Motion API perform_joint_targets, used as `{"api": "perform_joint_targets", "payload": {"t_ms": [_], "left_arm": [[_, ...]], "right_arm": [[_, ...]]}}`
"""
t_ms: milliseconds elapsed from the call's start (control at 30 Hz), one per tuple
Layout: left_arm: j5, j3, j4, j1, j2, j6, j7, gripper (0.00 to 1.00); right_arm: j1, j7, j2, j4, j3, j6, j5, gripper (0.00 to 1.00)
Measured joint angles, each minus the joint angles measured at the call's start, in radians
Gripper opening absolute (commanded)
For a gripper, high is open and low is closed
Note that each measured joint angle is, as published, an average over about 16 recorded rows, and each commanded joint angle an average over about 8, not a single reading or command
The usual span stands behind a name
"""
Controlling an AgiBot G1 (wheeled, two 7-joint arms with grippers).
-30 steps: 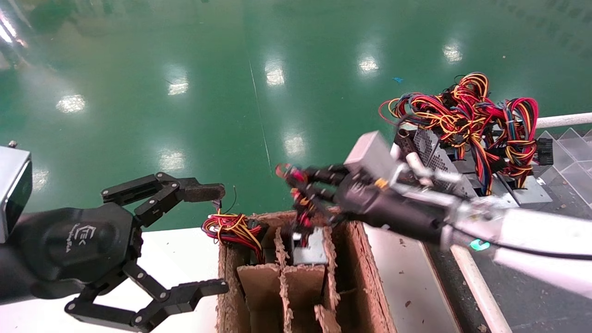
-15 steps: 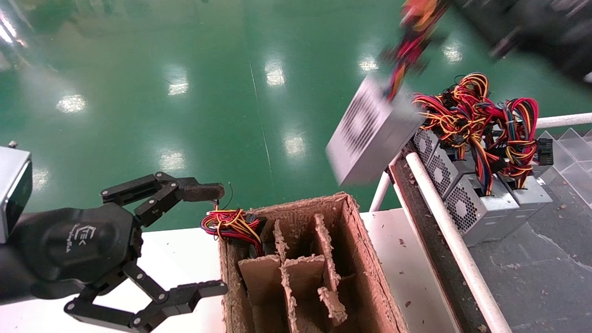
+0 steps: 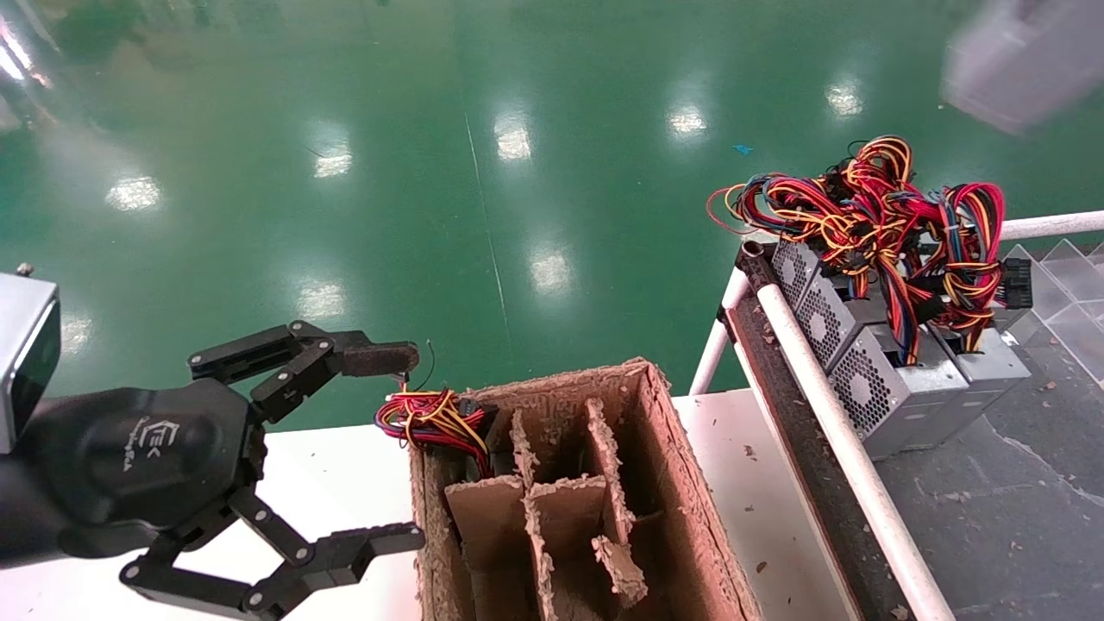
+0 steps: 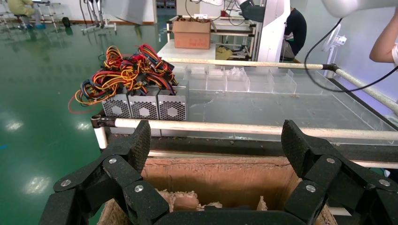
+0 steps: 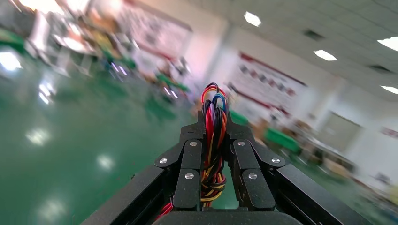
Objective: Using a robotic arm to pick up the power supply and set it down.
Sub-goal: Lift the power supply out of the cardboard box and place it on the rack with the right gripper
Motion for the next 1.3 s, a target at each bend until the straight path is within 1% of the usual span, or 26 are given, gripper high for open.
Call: {"api": "perform_joint_targets", "payload": {"t_ms": [133,233,467,667,833,967,1133,1300], "left_arm": [[0.000,0.000,0.000,0.000,0.000,0.000,0.000,1.00],[0.000,0.000,0.000,0.000,0.000,0.000,0.000,1.00],[0.000,0.000,0.000,0.000,0.000,0.000,0.000,1.00],[0.000,0.000,0.000,0.000,0.000,0.000,0.000,1.00],[0.000,0.000,0.000,0.000,0.000,0.000,0.000,1.00],[0.000,0.000,0.000,0.000,0.000,0.000,0.000,1.00],[0.000,0.000,0.000,0.000,0.000,0.000,0.000,1.00],[0.000,0.000,0.000,0.000,0.000,0.000,0.000,1.00]], "right_arm": [[-0.026,-0.023,0.066,-0.060,0.000,-0.013,-0.035,0.00],[-0.068,-0.045,0.111,-0.108,0.005,-0.036,-0.043,0.00],[-0.220,-0.109,0.189,-0.205,0.035,-0.105,-0.009,0.00],[-0.360,-0.161,0.218,-0.244,0.068,-0.161,0.046,0.00],[-0.460,-0.184,0.224,-0.234,0.096,-0.183,0.087,0.00],[-0.522,-0.189,0.222,-0.196,0.116,-0.176,0.107,0.00],[-0.574,-0.176,0.212,-0.127,0.127,-0.138,0.110,0.00],[-0.596,-0.143,0.196,-0.056,0.117,-0.080,0.088,0.00]]}}
